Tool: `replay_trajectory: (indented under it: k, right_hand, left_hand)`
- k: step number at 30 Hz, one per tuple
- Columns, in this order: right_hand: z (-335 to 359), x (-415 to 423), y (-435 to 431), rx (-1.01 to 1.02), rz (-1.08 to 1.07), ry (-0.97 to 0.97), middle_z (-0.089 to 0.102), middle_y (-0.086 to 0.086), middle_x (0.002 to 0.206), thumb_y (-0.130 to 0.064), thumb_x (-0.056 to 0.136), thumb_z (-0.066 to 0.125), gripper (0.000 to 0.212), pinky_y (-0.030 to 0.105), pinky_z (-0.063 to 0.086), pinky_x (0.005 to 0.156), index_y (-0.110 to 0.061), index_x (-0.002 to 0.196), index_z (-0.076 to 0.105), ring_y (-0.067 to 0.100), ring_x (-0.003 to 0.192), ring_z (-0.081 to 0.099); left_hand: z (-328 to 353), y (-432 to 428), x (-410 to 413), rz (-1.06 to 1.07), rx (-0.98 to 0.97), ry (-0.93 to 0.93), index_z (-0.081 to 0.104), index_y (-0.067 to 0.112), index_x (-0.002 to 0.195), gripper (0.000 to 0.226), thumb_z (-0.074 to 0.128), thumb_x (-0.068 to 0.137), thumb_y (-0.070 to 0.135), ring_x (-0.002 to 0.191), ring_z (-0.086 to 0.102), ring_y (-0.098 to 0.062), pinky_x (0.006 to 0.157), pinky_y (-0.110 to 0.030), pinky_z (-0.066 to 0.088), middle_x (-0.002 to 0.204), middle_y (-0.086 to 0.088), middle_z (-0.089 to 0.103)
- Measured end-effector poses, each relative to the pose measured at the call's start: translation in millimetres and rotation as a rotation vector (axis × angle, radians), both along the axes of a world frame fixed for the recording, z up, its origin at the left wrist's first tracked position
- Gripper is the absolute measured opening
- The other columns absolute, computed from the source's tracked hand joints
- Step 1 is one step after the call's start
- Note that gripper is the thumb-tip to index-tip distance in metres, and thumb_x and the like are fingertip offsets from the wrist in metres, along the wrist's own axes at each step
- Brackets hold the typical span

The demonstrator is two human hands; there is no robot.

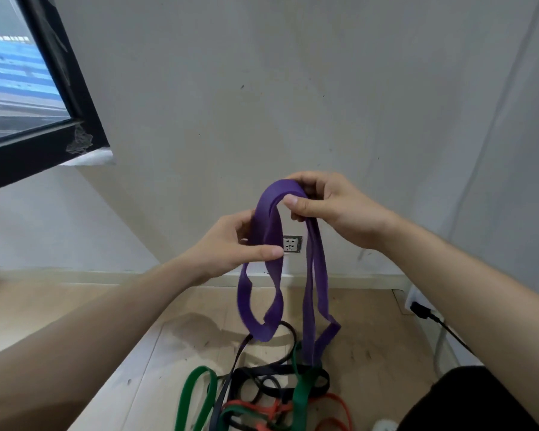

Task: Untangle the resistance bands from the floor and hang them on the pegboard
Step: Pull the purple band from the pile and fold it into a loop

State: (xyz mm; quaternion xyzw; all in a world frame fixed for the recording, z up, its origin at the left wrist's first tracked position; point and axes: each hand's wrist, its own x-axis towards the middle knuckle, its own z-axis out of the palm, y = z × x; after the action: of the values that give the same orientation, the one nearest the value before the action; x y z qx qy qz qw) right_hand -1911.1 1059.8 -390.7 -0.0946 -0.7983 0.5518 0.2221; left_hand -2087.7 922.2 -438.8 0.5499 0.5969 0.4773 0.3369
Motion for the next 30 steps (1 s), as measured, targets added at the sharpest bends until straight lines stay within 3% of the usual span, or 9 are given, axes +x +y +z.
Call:
replay_trajectory:
  k: [5,11,13,16,20,25,30]
  right_hand:
    - [4.5,4.4,1.6,-0.063,0.082,0.065,0.069,-0.01,0.086,-0.014,0.093,0.063,0.025,0.018,0.048,0.074,-0.011,0.117,0.065,0.003,0.078,0.06]
    - [8.2,15.7,19.0,-0.184,0.063,0.113,0.064,-0.009,0.08,-0.013,0.093,0.06,0.025,0.016,0.041,0.067,-0.012,0.116,0.069,0.008,0.07,0.049]
    - [7.9,21.1,28.2,-0.205,0.026,0.108,0.064,-0.004,0.084,-0.012,0.092,0.061,0.027,0.019,0.038,0.067,-0.01,0.117,0.069,0.011,0.069,0.046]
    - [3.5,28.9,40.3,-0.23,-0.031,0.086,0.064,-0.002,0.087,-0.011,0.089,0.06,0.027,0.022,0.037,0.069,-0.011,0.114,0.07,0.013,0.069,0.046]
    - [-8.0,35.1,50.0,-0.264,-0.055,0.025,0.065,-0.003,0.082,-0.006,0.083,0.061,0.033,0.024,0.039,0.074,-0.007,0.116,0.068,0.012,0.073,0.051]
    - [-19.2,40.7,58.7,-0.252,-0.078,-0.076,0.063,-0.001,0.083,-0.008,0.084,0.063,0.033,0.028,0.042,0.08,-0.008,0.117,0.071,0.017,0.077,0.052]
    - [-25.5,40.7,59.3,-0.241,-0.088,-0.127,0.066,0.004,0.088,-0.01,0.083,0.065,0.031,0.024,0.048,0.078,-0.009,0.113,0.073,0.015,0.077,0.058]
  left_hand:
    - [-0.3,6.2,10.2,-0.056,-0.038,-0.067,0.067,0.015,0.12,0.037,0.077,0.086,0.006,0.106,0.073,-0.012,0.083,-0.02,0.057,0.111,0.002,0.078]
    - [3.3,5.9,9.9,-0.079,-0.02,-0.069,0.067,0.007,0.095,0.019,0.063,0.087,-0.01,0.098,0.075,-0.016,0.08,-0.017,0.054,0.096,-0.007,0.079]
    - [2.8,4.3,6.9,-0.086,-0.009,-0.083,0.063,-0.001,0.1,0.017,0.068,0.084,-0.004,0.1,0.074,-0.017,0.083,-0.02,0.055,0.097,-0.01,0.079]
    - [4.4,1.9,0.5,-0.088,0.021,-0.185,0.063,-0.004,0.108,0.042,0.078,0.074,0.015,0.089,0.067,-0.028,0.088,-0.035,0.055,0.089,-0.018,0.073]
    - [8.0,-1.1,-6.2,-0.045,0.047,-0.361,0.075,0.012,0.096,0.018,0.068,0.087,0.026,0.081,0.066,-0.023,0.075,-0.026,0.054,0.085,-0.013,0.069]
    - [10.0,-4.6,-10.2,0.027,0.041,-0.42,0.07,0.01,0.118,0.035,0.073,0.089,0.031,0.083,0.07,-0.026,0.085,-0.032,0.058,0.099,-0.015,0.075]
    - [12.3,-8.5,-8.9,0.047,0.034,-0.432,0.074,0.016,0.091,0.016,0.072,0.085,0.031,0.089,0.068,-0.029,0.077,-0.027,0.058,0.093,-0.014,0.074]
